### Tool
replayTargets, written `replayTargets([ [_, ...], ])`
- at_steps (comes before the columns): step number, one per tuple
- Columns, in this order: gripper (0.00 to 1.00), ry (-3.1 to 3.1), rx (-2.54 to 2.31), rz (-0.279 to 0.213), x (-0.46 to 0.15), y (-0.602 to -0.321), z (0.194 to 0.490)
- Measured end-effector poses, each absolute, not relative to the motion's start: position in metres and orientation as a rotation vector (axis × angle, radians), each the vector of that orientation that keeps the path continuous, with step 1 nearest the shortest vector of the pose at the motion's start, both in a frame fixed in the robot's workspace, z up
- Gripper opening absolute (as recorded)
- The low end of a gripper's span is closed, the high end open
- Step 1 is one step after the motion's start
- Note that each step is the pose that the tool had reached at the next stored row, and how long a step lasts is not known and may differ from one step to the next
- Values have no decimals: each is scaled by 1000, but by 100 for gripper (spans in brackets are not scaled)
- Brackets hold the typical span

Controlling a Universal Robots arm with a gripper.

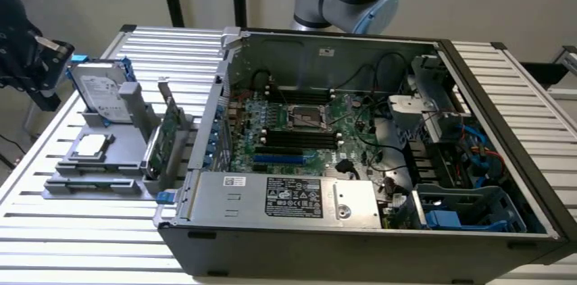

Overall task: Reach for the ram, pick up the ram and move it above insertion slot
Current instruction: 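Reach for the ram, then pick up the ram and move it above insertion slot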

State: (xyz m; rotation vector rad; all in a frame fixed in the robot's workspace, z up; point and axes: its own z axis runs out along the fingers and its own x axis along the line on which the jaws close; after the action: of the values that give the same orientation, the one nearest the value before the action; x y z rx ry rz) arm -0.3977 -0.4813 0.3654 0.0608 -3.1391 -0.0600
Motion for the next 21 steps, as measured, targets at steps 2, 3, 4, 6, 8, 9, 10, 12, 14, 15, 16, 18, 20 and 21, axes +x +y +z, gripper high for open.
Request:
replayTargets([
  [2, 11, -3137, 117, -60, -398, -481, 365],
  [3, 11, -3135, 146, -60, -398, -481, 365],
  [4, 11, -3134, 173, -60, -398, -481, 365],
  [6, 11, -3129, 232, -60, -398, -481, 365],
  [8, 11, -3124, 288, -60, -398, -481, 365],
  [9, 11, -3121, 317, -60, -398, -481, 365],
  [10, 11, -3117, 345, -59, -398, -481, 365],
  [12, 11, -3110, 403, -59, -398, -481, 365],
  [14, 11, -3101, 458, -59, -398, -481, 365],
  [15, 11, -3097, 486, -59, -398, -481, 365],
  [16, 11, -3092, 514, -59, -398, -481, 364],
  [18, 11, -3081, 570, -59, -398, -481, 364],
  [20, 11, -3070, 626, -59, -398, -481, 364],
  [21, 11, -3063, 654, -58, -398, -481, 364],
])
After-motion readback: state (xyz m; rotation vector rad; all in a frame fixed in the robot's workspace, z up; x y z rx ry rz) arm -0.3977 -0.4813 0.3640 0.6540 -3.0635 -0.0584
